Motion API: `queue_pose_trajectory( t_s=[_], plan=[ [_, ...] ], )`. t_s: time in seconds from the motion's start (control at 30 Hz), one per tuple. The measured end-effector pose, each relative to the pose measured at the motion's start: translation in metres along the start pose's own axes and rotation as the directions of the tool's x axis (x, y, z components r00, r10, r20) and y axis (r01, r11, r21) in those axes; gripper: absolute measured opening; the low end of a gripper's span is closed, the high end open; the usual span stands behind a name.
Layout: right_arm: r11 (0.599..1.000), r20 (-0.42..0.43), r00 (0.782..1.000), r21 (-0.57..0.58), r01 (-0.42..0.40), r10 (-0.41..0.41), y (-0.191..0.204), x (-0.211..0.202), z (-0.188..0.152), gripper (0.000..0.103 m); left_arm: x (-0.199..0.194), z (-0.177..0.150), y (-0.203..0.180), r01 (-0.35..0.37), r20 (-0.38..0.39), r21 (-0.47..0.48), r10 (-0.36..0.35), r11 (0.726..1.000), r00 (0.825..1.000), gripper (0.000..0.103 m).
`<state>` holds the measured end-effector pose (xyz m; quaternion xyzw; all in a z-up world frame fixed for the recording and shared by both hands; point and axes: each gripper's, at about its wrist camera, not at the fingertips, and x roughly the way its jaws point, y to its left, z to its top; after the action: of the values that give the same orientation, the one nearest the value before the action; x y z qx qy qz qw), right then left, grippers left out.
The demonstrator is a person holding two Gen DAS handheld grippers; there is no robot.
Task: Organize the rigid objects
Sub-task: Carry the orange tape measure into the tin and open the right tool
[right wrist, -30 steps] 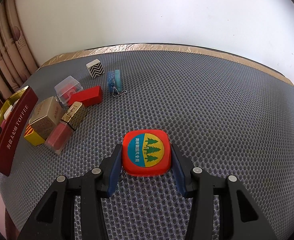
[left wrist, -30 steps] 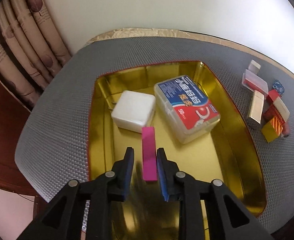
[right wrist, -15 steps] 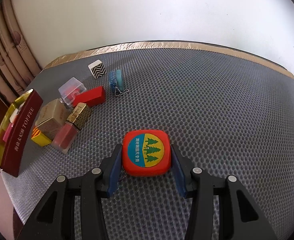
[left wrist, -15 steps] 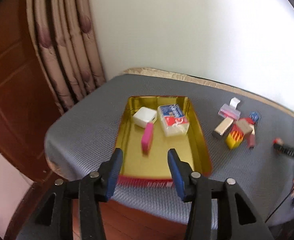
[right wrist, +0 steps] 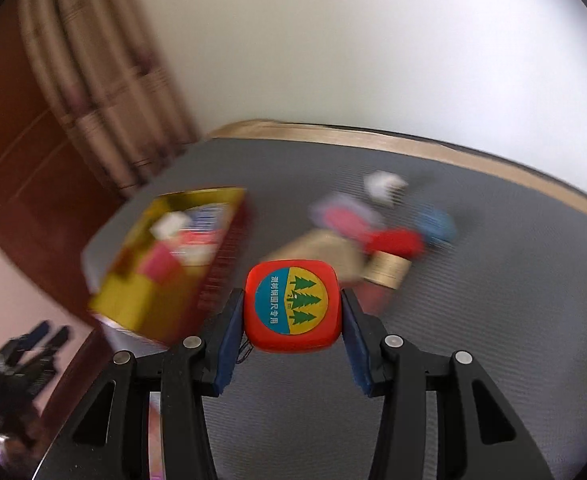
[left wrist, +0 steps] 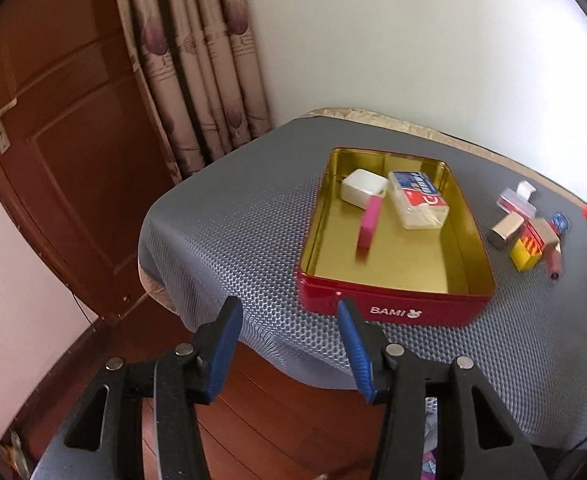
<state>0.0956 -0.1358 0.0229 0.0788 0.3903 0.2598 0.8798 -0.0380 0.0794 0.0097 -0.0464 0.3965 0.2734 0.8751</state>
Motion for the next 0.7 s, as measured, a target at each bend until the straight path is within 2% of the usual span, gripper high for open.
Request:
queue_pose_trajectory(
  t_s=[0.17, 0.27, 0.37, 0.5, 0.7],
  plan=[
    [0.986, -0.081, 0.992, -0.123, -0.110, 0.100, 0.085, 0.043, 0.022, 0.044, 0.007, 0.001, 0.007, 0.029, -0.031, -0.021, -0.029, 0.999, 0.999, 0.050],
    [0.978, -0.138, 0.985, -0.166, -0.130, 0.107, 0.117, 0.074, 0.023, 0.044, 0.006, 0.002, 0.007, 0.024, -0.022, -0.015, -0.024, 1.000, 0.999, 0.050],
    [0.975, -0.189, 0.978, -0.184, -0.124, 0.089, 0.135, 0.103, 0.023, 0.044, 0.005, 0.003, 0.008, 0.030, -0.013, -0.016, -0.030, 0.999, 0.999, 0.050],
    [0.976, -0.258, 0.963, -0.177, -0.125, 0.076, 0.145, 0.135, 0.021, 0.044, 0.011, 0.003, 0.008, 0.048, -0.041, -0.014, -0.049, 0.999, 0.998, 0.050],
    [0.977, -0.302, 0.952, -0.183, -0.114, 0.054, 0.150, 0.170, 0.017, 0.044, 0.018, 0.002, 0.007, 0.065, -0.068, -0.017, -0.066, 0.998, 0.996, 0.050]
  ],
)
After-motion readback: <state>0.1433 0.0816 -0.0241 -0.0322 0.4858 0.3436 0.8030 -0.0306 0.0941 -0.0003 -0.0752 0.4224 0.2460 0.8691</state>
